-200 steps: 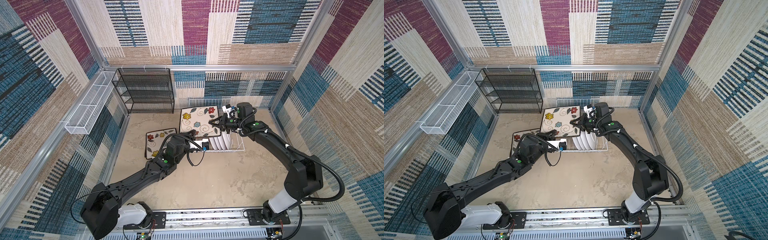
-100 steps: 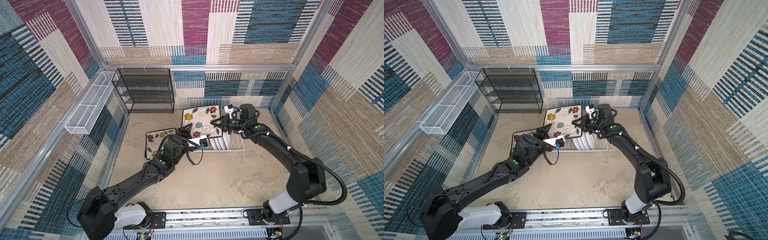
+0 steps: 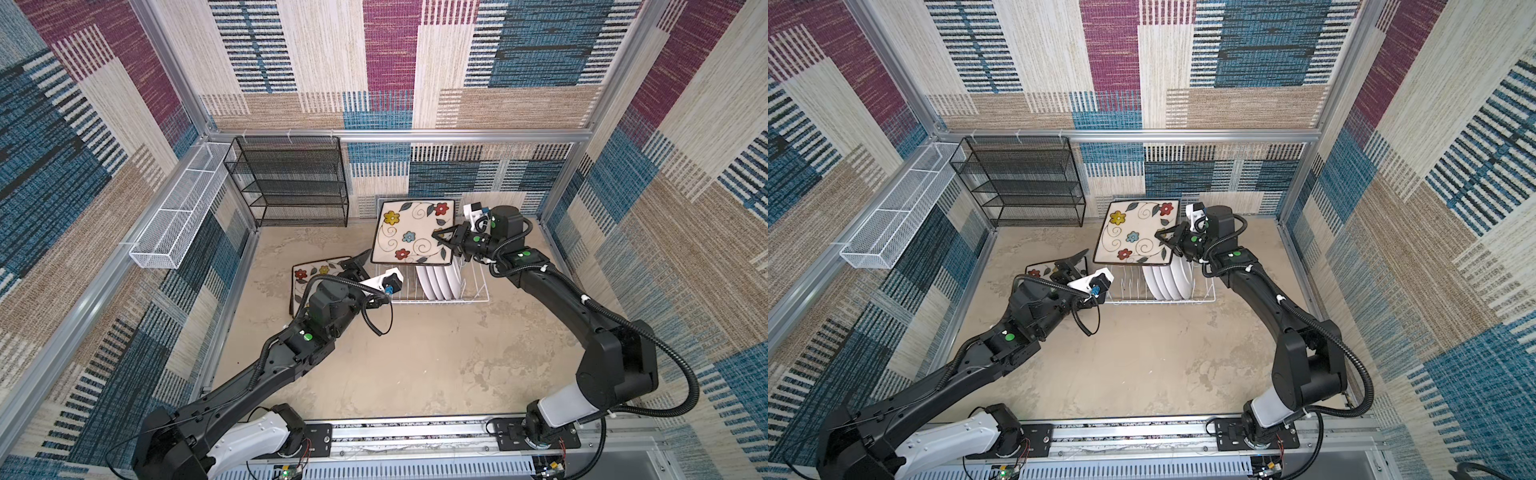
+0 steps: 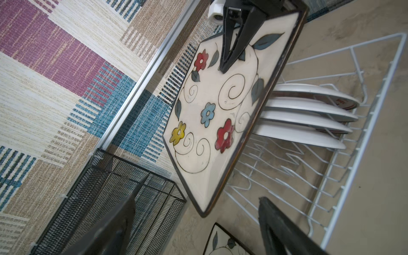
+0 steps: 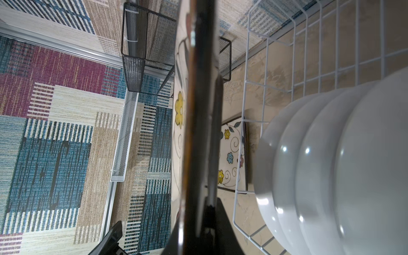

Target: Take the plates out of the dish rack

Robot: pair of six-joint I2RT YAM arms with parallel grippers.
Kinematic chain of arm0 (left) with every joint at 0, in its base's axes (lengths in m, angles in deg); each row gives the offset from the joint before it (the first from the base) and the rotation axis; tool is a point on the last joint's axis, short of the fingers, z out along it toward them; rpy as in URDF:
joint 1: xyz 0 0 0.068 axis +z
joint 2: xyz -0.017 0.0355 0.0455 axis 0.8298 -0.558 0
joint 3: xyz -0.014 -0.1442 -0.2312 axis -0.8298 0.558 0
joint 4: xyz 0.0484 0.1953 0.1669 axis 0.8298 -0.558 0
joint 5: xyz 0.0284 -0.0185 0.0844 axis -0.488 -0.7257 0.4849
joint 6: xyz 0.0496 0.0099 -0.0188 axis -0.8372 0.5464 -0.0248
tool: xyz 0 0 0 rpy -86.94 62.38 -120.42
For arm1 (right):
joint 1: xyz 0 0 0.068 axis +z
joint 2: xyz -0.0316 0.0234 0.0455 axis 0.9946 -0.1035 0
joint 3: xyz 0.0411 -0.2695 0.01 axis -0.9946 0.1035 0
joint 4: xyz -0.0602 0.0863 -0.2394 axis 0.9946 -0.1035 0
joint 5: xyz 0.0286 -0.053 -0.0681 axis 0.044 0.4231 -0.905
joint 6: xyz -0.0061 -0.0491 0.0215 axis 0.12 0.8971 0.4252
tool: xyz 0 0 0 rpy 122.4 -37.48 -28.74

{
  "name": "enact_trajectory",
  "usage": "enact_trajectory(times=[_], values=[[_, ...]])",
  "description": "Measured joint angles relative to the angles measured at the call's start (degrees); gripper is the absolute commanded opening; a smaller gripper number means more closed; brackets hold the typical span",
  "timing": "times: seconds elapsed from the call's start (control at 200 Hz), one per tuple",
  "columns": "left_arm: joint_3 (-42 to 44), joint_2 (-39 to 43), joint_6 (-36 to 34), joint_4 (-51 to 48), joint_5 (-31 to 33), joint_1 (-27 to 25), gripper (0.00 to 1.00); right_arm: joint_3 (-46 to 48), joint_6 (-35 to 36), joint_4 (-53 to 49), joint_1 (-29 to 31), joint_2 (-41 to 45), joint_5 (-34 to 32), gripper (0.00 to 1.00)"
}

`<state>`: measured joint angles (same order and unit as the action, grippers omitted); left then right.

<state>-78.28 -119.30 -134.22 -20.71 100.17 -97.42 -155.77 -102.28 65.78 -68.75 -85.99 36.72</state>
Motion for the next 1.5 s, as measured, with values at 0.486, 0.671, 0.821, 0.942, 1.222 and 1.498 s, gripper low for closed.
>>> enact_trajectory(times=[0.486, 0.671, 0.821, 0.942, 1.222, 1.498], values=[[-14.88, 0.17, 41.72, -15.26, -19.80, 20.87, 0.89, 1.75, 1.92, 0.83, -1.60, 2.34, -0.26, 0.00], [-22.05, -9.86, 59.82, -17.86, -32.39, 27.58, 0.87, 1.84, 3.08, 1.01, -1.79, 2.95, 1.11, 0.00], [-24.74, -18.12, 73.13, -16.98, -42.25, 31.85, 0.86, 1.84, 3.93, 1.20, -1.79, 3.04, 2.16, 0.00], [-26.99, -23.87, 79.78, -16.13, -48.98, 32.33, 0.86, 1.84, 4.33, 1.22, -1.81, 3.04, 3.37, 0.00], [-32.57, -34.27, 85.96, -14.62, -61.75, 31.87, 0.83, 2.10, 4.87, 2.08, -1.79, 2.89, 5.51, 0.00], [-36.13, -40.02, 88.76, -13.05, -67.71, 28.46, 0.76, 2.10, 5.84, 3.41, -1.79, 1.70, 7.41, 0.00]])
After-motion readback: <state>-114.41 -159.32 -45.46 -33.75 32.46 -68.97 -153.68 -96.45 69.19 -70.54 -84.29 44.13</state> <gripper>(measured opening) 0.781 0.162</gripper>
